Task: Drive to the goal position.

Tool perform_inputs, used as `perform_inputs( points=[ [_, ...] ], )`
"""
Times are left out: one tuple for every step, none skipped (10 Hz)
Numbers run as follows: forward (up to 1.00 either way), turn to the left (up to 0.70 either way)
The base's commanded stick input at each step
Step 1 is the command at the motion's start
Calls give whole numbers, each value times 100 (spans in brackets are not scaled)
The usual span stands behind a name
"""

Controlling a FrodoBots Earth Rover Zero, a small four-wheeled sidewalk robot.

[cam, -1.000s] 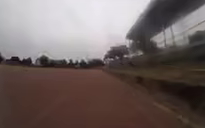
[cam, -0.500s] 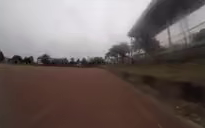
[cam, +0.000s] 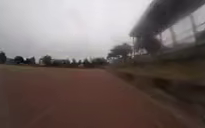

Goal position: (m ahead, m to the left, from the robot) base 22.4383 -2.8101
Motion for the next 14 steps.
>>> perform_inputs(
  points=[
    [100,-18],
    [100,-29],
    [100,-29],
    [100,-29],
    [100,-29],
    [100,-29],
    [100,-29],
    [100,0],
    [100,0],
    [100,0],
    [100,0],
    [100,0],
    [100,0],
    [100,0]
  ],
)
